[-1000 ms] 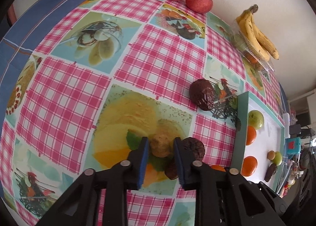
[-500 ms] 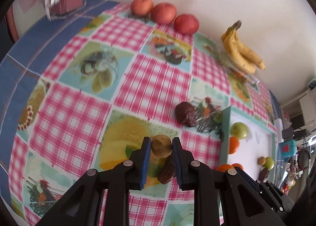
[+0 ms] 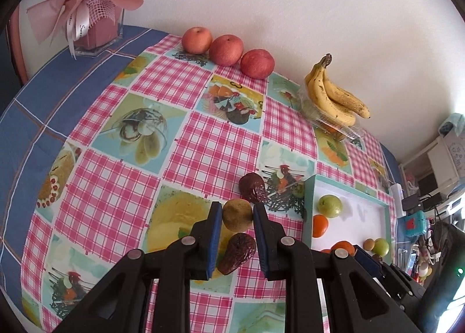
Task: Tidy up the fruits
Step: 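Carry the tangerine with the right gripper while the left gripper carries the brown fruit to the tray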
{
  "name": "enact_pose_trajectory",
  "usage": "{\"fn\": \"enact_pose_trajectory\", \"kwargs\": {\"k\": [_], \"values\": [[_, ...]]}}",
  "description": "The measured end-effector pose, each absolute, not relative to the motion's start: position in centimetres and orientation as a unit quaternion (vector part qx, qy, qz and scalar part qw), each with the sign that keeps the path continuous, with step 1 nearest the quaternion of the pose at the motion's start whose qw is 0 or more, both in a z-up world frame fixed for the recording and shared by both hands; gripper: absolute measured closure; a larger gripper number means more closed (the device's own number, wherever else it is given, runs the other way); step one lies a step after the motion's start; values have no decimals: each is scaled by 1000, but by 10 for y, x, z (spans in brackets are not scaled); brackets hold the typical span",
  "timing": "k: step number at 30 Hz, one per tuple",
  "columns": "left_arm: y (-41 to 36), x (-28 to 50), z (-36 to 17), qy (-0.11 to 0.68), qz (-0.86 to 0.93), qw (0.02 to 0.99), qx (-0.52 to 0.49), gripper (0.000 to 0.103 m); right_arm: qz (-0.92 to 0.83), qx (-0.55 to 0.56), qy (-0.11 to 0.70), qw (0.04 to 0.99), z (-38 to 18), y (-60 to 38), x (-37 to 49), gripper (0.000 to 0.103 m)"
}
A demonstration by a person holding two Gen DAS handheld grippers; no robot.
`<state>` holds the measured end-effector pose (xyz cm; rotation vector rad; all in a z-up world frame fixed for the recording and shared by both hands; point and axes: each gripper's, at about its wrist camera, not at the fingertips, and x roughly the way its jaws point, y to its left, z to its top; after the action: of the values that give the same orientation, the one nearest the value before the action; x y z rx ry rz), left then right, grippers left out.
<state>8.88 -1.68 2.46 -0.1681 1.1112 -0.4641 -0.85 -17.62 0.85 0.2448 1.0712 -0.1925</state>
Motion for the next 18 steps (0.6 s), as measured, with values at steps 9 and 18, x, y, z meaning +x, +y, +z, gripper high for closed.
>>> {"fn": "enact_pose_trajectory", "kwargs": {"k": [9, 18], "values": [[-40, 76, 28, 520, -243, 817, -58, 80, -149, 135, 508, 838, 6, -217, -26, 66], [-87, 47, 31, 525, -297, 797, -37, 80, -228, 172, 500, 817, 5, -276, -61, 66]]}}
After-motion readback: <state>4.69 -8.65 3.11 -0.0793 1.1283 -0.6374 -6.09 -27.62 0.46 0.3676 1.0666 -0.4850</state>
